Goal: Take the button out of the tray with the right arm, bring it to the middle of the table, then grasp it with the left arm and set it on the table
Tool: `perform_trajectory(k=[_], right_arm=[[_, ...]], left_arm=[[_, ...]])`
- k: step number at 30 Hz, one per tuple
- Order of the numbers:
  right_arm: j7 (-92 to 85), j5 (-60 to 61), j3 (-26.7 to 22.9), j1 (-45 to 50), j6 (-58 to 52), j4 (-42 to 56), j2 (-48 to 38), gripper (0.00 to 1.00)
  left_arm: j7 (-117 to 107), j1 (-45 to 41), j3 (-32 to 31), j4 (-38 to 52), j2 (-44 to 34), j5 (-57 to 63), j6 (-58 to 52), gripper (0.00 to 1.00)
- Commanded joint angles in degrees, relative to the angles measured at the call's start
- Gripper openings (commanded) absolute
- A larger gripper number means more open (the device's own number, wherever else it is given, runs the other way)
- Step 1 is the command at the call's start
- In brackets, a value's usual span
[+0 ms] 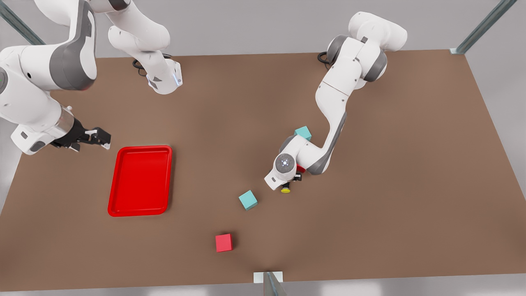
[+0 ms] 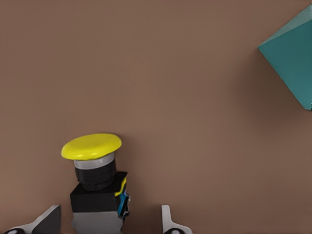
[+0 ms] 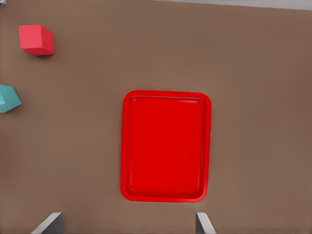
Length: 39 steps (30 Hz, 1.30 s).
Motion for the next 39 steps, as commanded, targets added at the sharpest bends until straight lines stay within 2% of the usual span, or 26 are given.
perform_trajectory(k=[1,16,18,21,23,29,33,39], right_arm=[[-0.75,-0.04,0.86,-0.01,-0.64,0.15,-0.02,1.0],[-0.23,2.51,0.34,-1.06,-0.64,2.43,0.77,1.0],[-0.23,2.6,0.42,-1.15,-0.73,2.43,0.69,1.0],[-0.23,2.6,0.42,-1.24,-0.9,2.43,0.68,1.0],[-0.31,2.6,0.34,-1.32,-0.99,2.35,0.68,1.0],[-0.49,2.51,0.16,-1.76,-0.99,2.34,0.86,1.0],[-0.4,2.6,0.34,-2.29,-1.43,2.34,1.48,1.0],[-0.58,2.51,0.16,-2.29,-1.43,2.43,1.3,1.0]], left_arm=[[0.06,-0.05,-0.01,0.03,-0.03,0.01,0.7,1.0],[0.32,-0.22,-0.01,0.56,0.14,0.28,0.79,0.99],[0.24,-0.22,-0.01,0.56,0.14,0.28,0.79,0.88],[0.24,-0.22,-0.01,0.56,0.14,0.28,0.79,0.61],[-0.12,-0.22,-0.01,0.56,0.05,0.28,0.7,0.38],[-0.29,0.13,-0.01,0.73,-0.74,-0.07,-0.17,0.23],[-1.26,0.22,-0.01,1.7,-2.23,0.01,-4.3,0.23],[-19.27,-2.33,0.43,3.63,-3.02,0.63,-6.85,0.23]])
